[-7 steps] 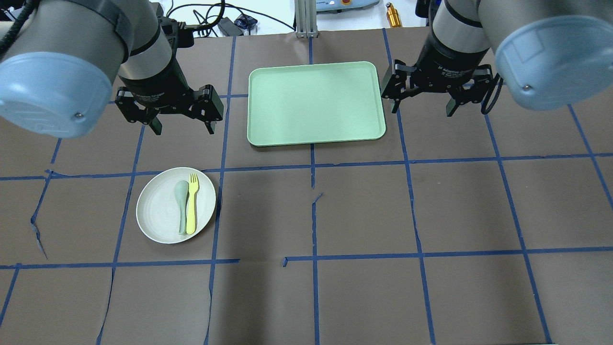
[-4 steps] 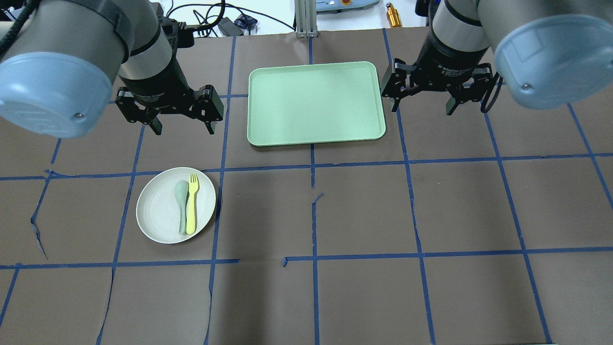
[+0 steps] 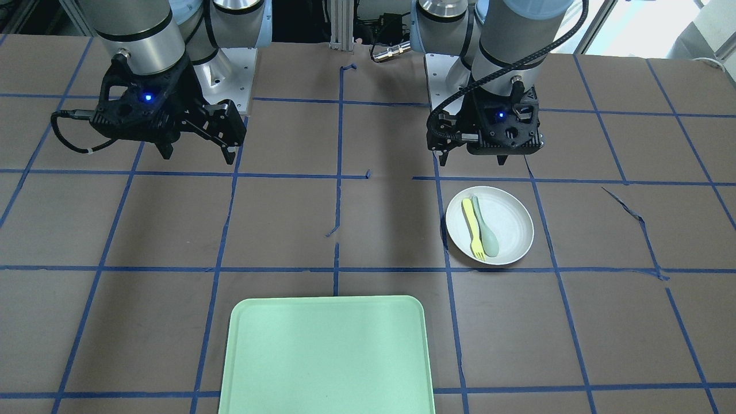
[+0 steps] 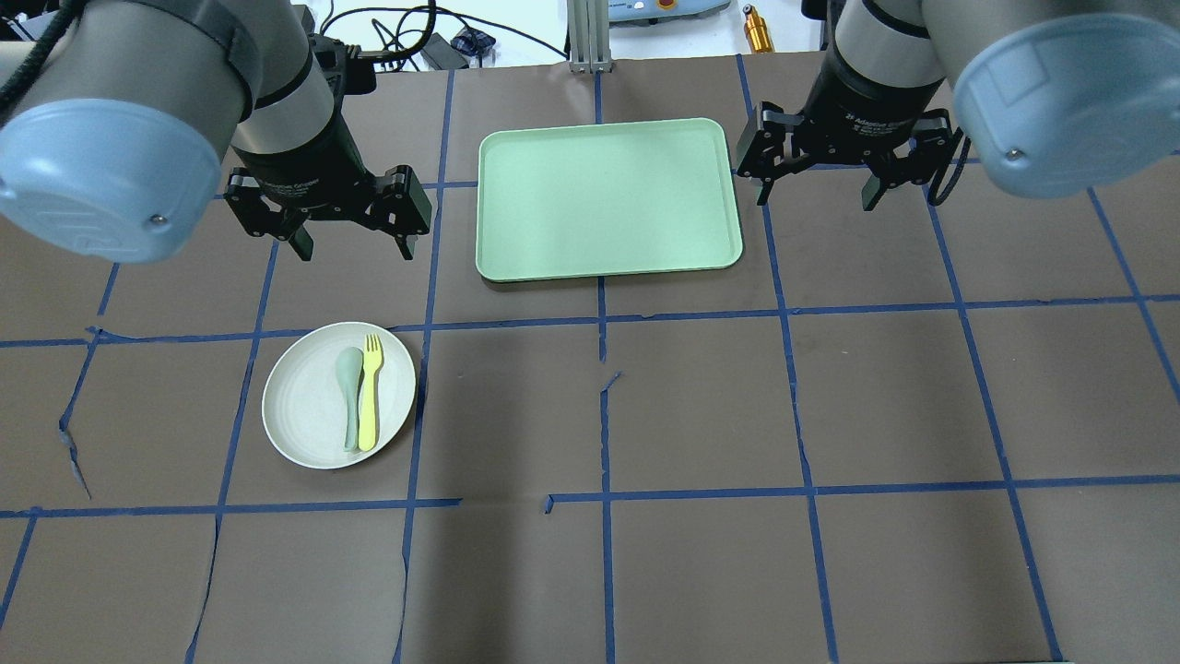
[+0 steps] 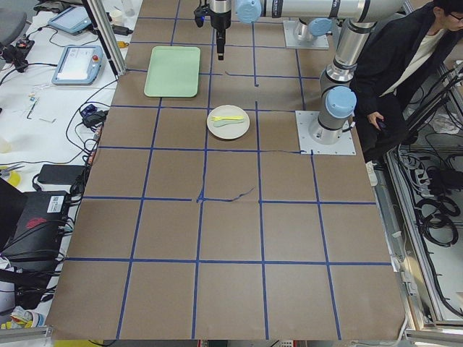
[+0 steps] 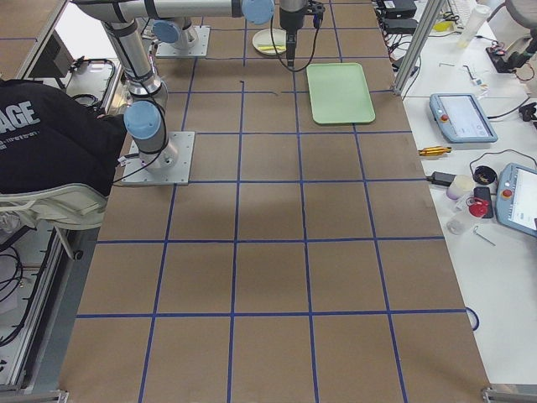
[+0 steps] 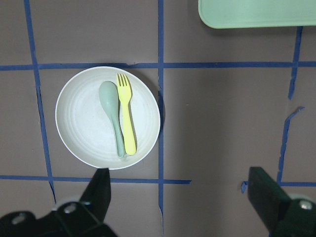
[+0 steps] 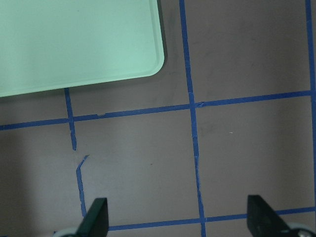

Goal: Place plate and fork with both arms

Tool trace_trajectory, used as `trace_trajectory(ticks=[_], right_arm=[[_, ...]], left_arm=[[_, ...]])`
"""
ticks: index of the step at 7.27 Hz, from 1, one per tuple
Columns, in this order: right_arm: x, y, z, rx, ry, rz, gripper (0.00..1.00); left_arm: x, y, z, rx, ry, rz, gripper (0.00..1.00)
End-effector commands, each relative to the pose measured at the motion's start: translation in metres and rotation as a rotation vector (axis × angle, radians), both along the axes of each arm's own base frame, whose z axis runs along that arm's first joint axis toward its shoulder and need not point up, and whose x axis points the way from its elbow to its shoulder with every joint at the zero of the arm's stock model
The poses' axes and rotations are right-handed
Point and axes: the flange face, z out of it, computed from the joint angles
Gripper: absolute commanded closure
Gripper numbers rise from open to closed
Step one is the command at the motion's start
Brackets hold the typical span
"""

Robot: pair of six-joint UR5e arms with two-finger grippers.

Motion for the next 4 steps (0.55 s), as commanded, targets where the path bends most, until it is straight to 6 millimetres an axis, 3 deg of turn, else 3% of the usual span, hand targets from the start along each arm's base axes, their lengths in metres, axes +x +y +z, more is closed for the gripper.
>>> trace_trajectory(ticks=[1, 3, 4], right_arm=[[0.000, 0.000, 0.000, 0.002, 0.000, 0.000, 0.00], [0.000, 0.000, 0.000, 0.002, -0.002, -0.001, 0.00], [0.000, 0.000, -0.003, 0.007, 0.000, -0.002, 0.00]], left_arm=[[0.036, -0.012, -0.021, 0.045, -0.031, -0.002, 0.00], [0.126, -0.006, -0.084, 0.152, -0.005, -0.027, 0.03], [0.150, 0.001, -0.120, 0.150, 0.006, -0.036, 0.06]])
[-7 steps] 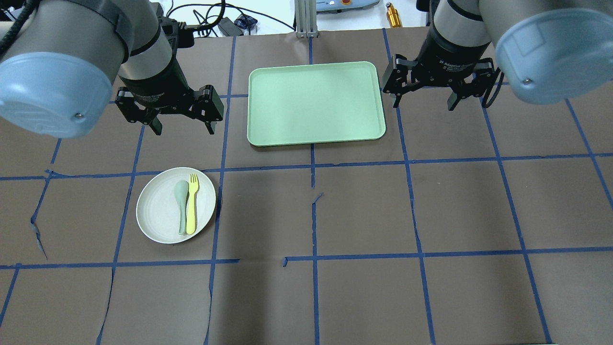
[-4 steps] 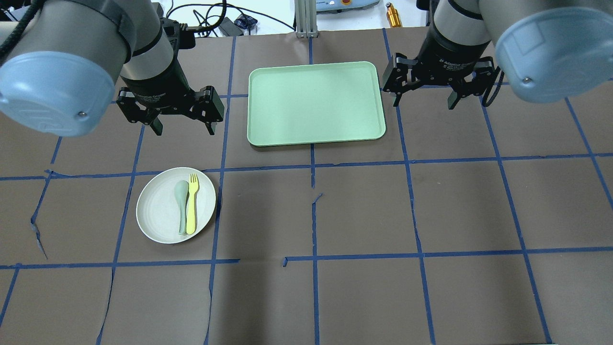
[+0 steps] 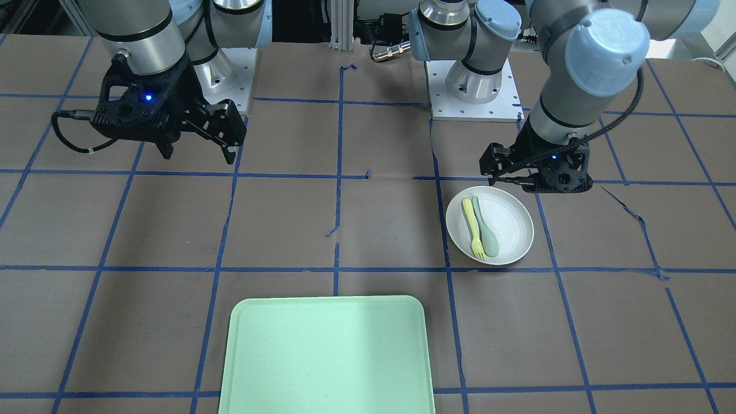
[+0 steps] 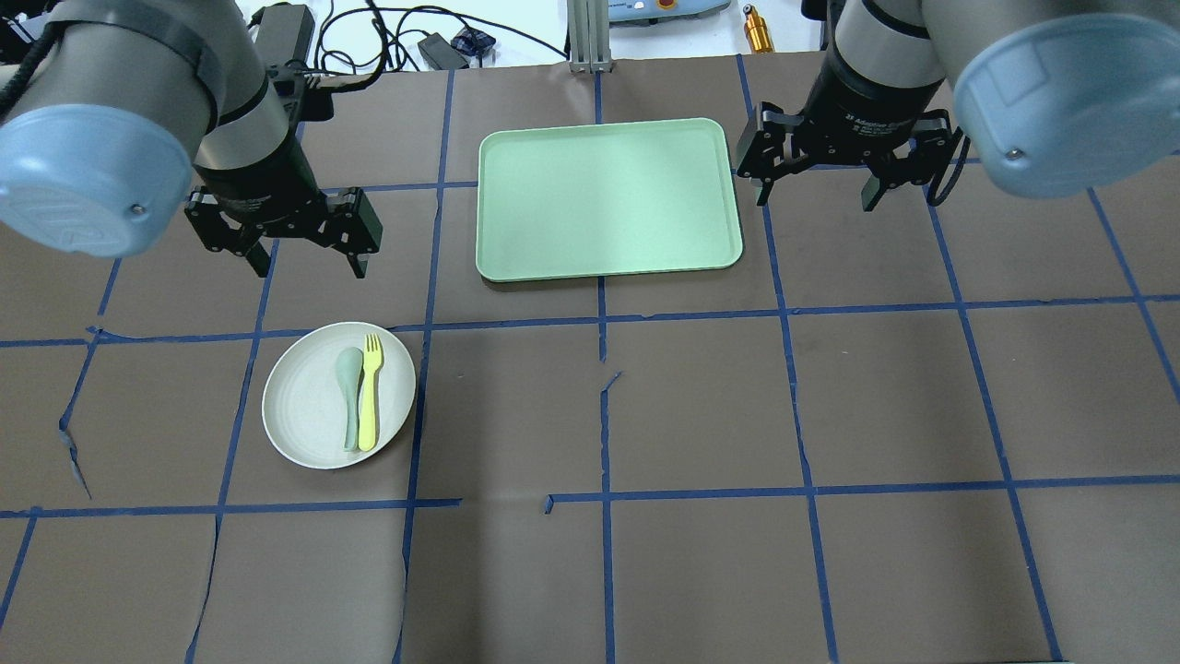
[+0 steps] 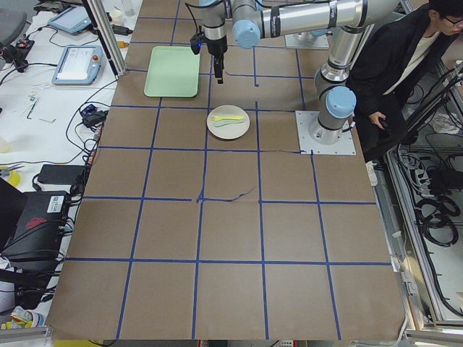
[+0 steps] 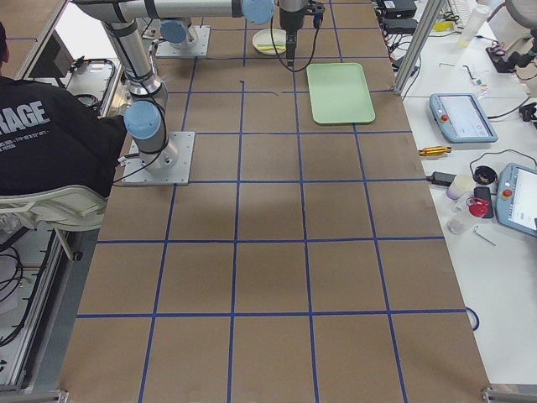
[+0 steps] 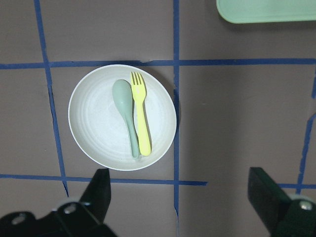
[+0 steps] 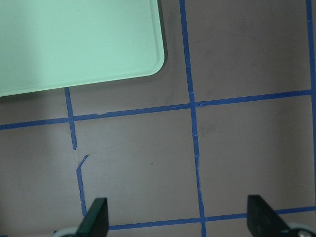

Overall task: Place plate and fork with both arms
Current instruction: 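Lower the left gripper to the white plate rim and grasp it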

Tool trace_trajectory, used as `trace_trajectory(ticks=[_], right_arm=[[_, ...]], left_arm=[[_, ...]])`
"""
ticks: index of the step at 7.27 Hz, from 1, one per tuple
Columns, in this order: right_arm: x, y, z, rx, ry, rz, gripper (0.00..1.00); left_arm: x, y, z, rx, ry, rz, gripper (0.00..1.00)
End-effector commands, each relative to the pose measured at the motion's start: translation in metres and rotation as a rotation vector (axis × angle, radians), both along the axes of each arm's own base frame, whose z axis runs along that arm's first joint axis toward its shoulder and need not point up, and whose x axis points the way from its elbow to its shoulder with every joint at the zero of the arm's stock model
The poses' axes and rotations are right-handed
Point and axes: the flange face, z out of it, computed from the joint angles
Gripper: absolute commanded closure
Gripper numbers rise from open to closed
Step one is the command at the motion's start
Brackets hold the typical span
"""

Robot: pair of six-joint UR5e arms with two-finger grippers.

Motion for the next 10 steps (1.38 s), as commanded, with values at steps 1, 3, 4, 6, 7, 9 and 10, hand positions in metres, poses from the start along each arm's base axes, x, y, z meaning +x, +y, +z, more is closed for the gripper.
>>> trace_trajectory(ticks=[1, 3, 4, 6, 7, 9, 10], right_arm=[[0.000, 0.000, -0.001, 0.002, -0.001, 0.000, 0.00], [0.000, -0.003, -0.004, 0.006, 0.000, 0.000, 0.00], [0.000, -0.003, -0.003, 0.002, 0.001, -0.001, 0.00], [0.000, -0.003, -0.004, 0.005, 0.001, -0.001, 0.00], [0.000, -0.003, -0.004, 0.006, 0.001, -0.001, 0.00], [0.000, -0.003, -0.005, 0.009, 0.000, 0.000, 0.00], [0.000, -0.002, -0.006, 0.012, 0.000, 0.000, 0.00]], left_arm=[[0.064, 0.008, -0.086, -0.031, 0.032, -0.027, 0.06], [0.093, 0.009, -0.161, -0.092, 0.101, -0.013, 0.06], [0.107, 0.008, -0.185, -0.078, 0.106, -0.012, 0.13], [0.118, 0.009, -0.202, -0.055, 0.112, 0.006, 0.42], [0.118, 0.007, -0.201, -0.056, 0.111, 0.008, 0.76], [0.118, 0.008, -0.197, -0.060, 0.112, 0.014, 1.00], [0.117, 0.007, -0.196, -0.066, 0.115, 0.011, 1.00]])
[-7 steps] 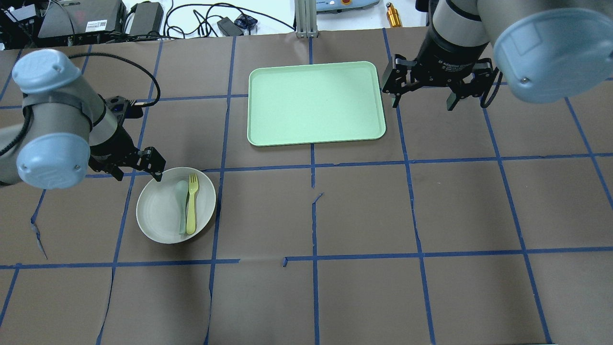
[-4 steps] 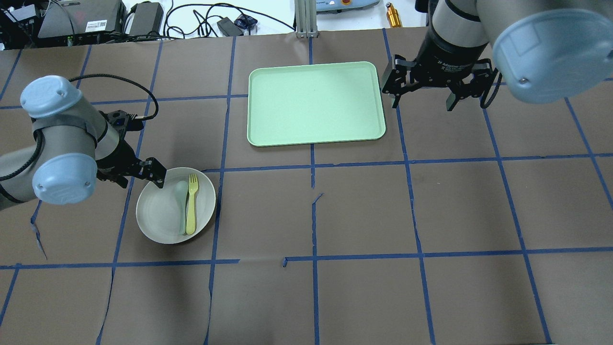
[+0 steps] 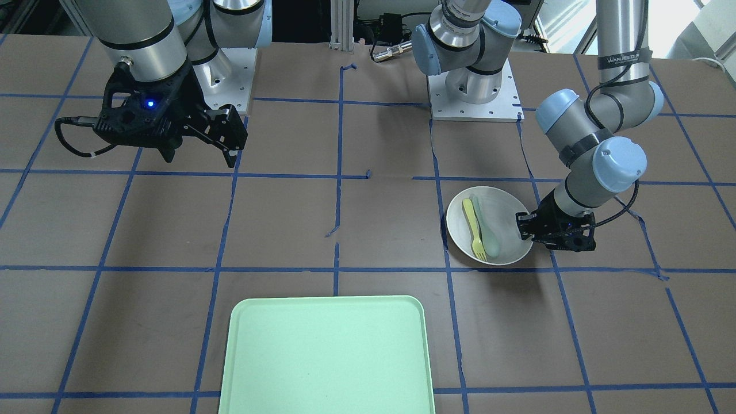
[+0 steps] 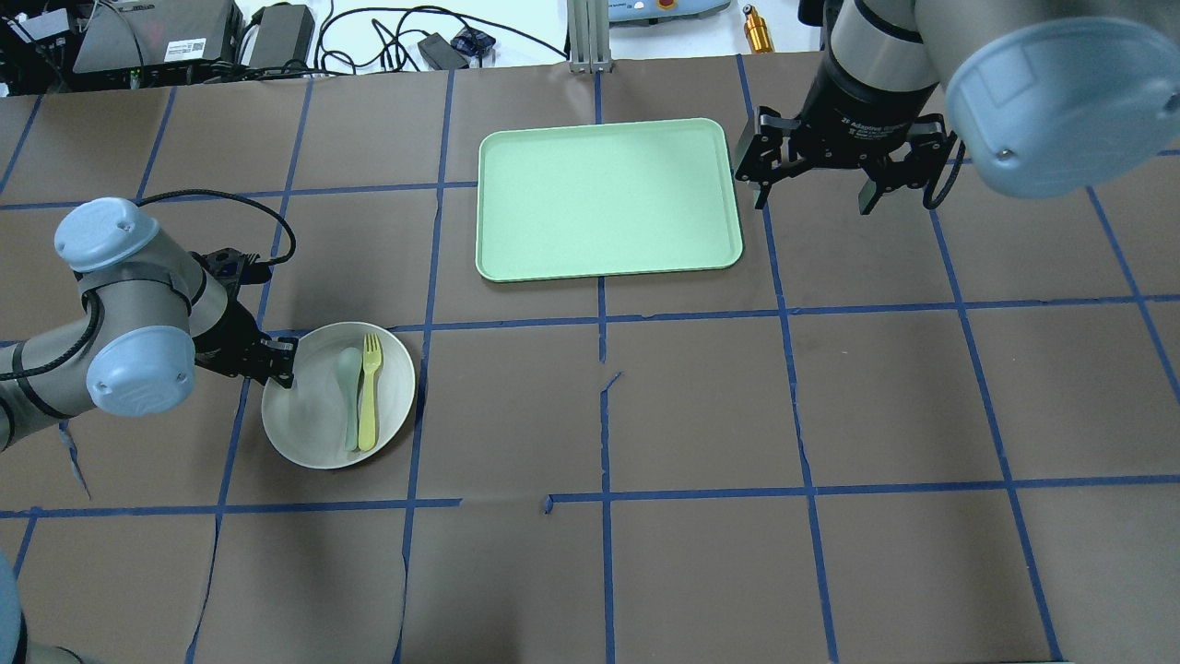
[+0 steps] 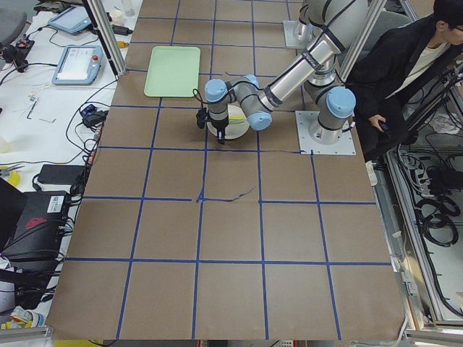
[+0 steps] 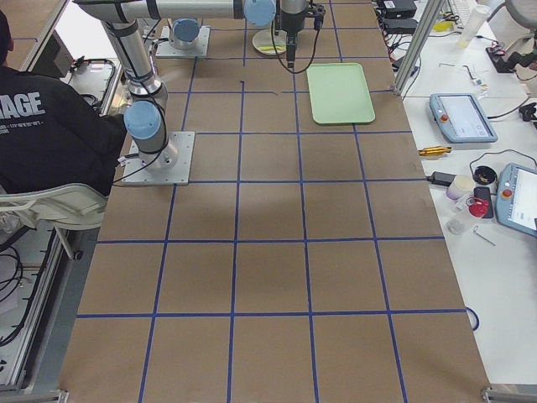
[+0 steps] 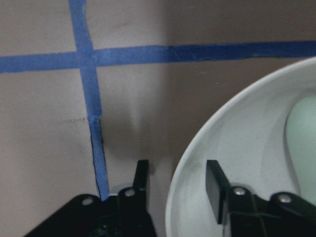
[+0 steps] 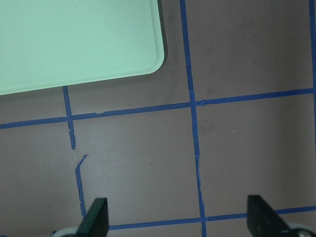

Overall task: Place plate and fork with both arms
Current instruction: 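Lower the left gripper to the white plate rim and grasp it, then carry the white plate with the left gripper onto the green tray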

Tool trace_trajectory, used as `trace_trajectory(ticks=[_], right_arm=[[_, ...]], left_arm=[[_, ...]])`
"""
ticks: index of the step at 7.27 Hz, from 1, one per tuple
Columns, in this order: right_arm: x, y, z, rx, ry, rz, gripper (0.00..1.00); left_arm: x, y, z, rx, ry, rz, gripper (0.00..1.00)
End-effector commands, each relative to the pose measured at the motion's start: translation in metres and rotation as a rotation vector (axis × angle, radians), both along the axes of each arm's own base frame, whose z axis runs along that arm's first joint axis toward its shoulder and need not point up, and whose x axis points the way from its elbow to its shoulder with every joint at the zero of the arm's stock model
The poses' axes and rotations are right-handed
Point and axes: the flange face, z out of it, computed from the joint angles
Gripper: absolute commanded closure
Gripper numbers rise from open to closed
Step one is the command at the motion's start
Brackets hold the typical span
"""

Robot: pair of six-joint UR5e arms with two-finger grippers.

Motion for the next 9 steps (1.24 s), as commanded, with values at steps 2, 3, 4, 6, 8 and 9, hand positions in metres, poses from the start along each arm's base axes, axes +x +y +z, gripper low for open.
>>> trace_trajectory(ticks=[2, 3, 4, 6, 8, 9], right_arm=[[0.000, 0.000, 0.000, 0.003, -0.002, 0.000, 0.00], [0.000, 0.000, 0.000, 0.001, -0.002, 0.000, 0.00], [0.000, 0.000, 0.001, 0.000, -0.002, 0.000, 0.00], [0.000, 0.000, -0.001, 0.002, -0.004, 0.000, 0.00], [0.001, -0.002, -0.002, 0.003, -0.005, 0.000, 0.00], [0.001, -0.002, -0.002, 0.003, -0.005, -0.001, 0.00]], left_arm=[[-0.013, -0.013, 0.016, -0.071, 0.144, 0.034, 1.00], [-0.022, -0.033, 0.028, -0.054, 0.212, 0.066, 1.00], [-0.040, -0.063, 0.051, -0.054, 0.288, 0.109, 1.00], [-0.122, -0.125, 0.069, -0.055, 0.407, 0.095, 1.00], [-0.199, -0.202, 0.059, -0.090, 0.452, -0.016, 1.00], [-0.234, -0.233, 0.044, -0.103, 0.454, -0.079, 1.00]])
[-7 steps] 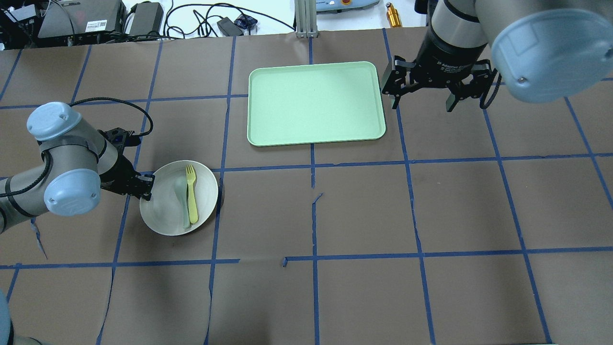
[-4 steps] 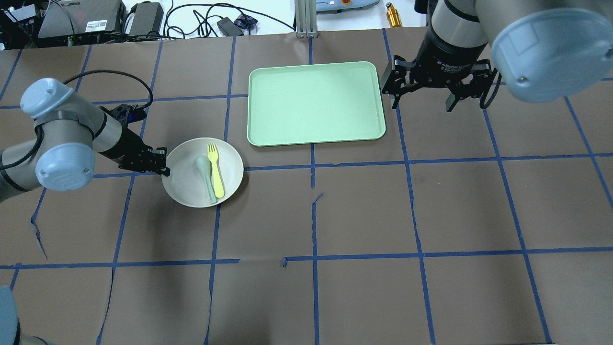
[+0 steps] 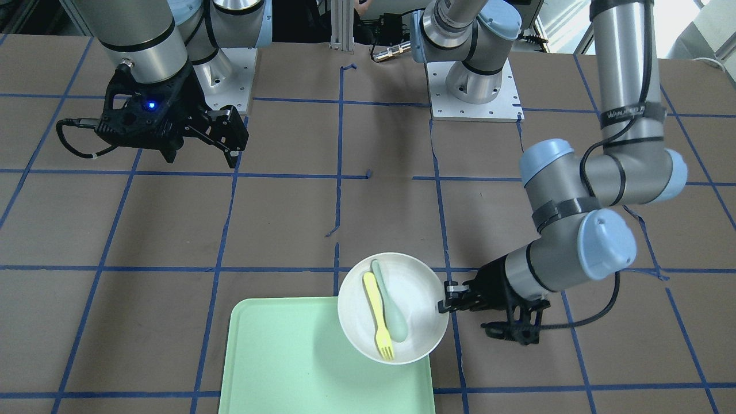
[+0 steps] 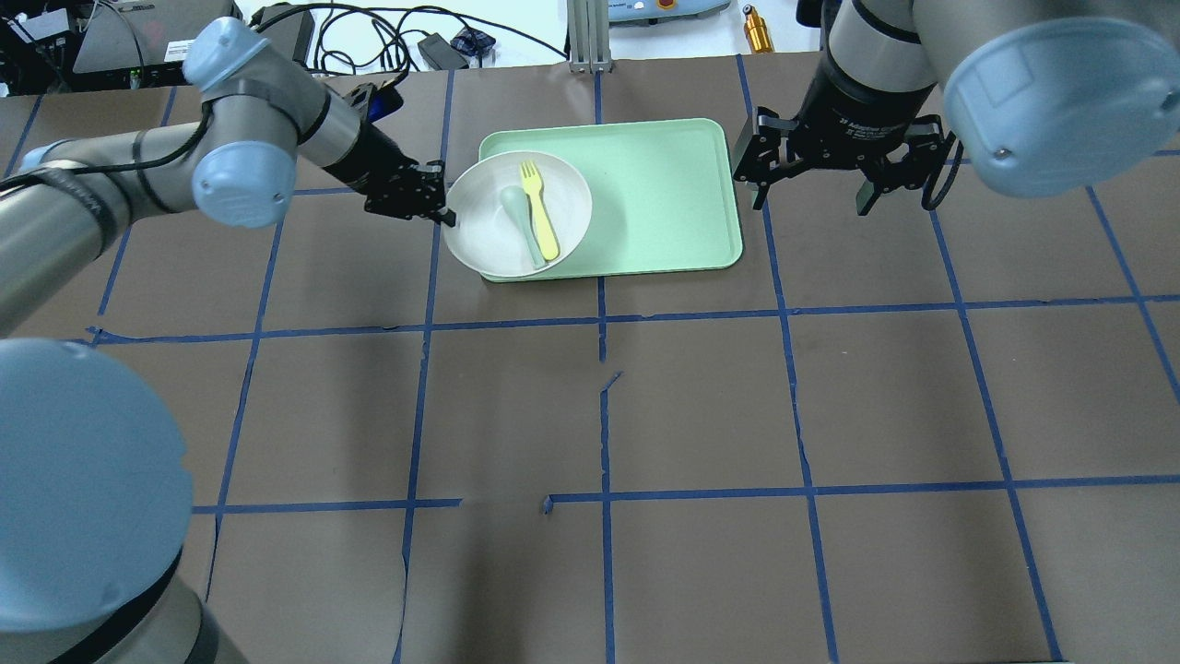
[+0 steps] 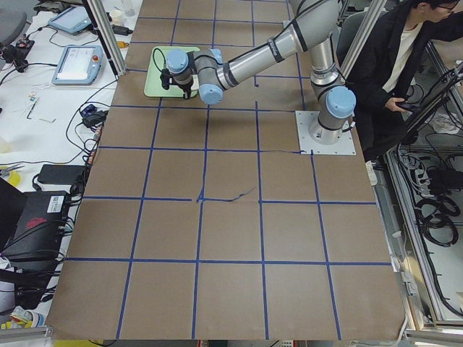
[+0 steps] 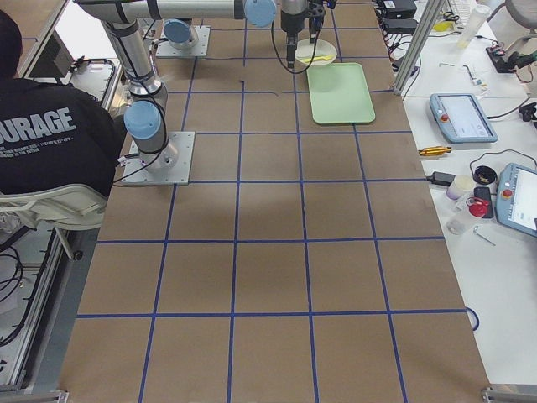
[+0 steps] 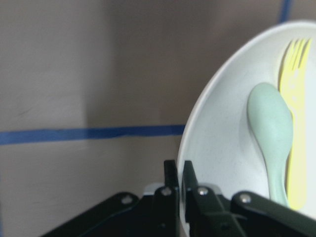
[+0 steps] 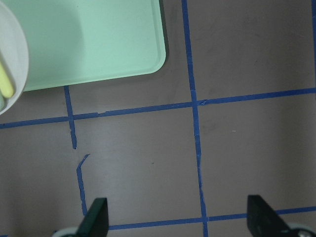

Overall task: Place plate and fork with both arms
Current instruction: 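Carry the white plate with the left gripper onto the green tray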

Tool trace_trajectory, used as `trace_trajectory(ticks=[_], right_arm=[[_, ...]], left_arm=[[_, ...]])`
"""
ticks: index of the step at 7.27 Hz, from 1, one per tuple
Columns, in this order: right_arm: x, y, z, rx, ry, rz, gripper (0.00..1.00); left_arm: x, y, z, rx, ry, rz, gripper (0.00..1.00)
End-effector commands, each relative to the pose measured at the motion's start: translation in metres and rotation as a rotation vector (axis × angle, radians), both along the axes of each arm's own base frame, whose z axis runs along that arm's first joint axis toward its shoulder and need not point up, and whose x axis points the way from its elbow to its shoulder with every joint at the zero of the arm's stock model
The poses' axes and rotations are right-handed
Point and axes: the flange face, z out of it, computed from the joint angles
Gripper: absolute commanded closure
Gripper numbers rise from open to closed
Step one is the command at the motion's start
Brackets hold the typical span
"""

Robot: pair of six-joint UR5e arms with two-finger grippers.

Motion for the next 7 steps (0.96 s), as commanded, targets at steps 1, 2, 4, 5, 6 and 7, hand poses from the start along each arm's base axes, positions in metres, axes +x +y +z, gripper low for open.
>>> trace_trajectory(ticks=[1, 2, 4, 5, 6, 7], right_arm=[[0.000, 0.000, 0.000, 0.000, 0.000, -0.001, 0.00], [0.000, 0.000, 0.001, -0.001, -0.002, -0.001, 0.00], [0.000, 0.000, 0.001, -0.001, -0.002, -0.001, 0.00], [0.000, 0.000, 0.001, -0.001, -0.002, -0.001, 0.00], [0.000, 0.000, 0.001, -0.001, 0.000, -0.001, 0.00], [0.000, 0.000, 0.000, 0.000, -0.002, -0.001, 0.00]], left_arm=[[-0.082, -0.051, -0.041, -0.030, 0.004, -0.127, 1.00], [-0.095, -0.052, -0.059, -0.035, -0.001, -0.158, 1.00], [-0.096, -0.057, -0.077, -0.053, -0.025, -0.168, 1.00], [-0.095, -0.058, -0.076, -0.049, -0.032, -0.154, 0.63], [-0.095, -0.056, -0.058, -0.074, -0.039, -0.156, 0.08], [-0.085, -0.053, -0.032, -0.092, -0.091, -0.143, 0.00]])
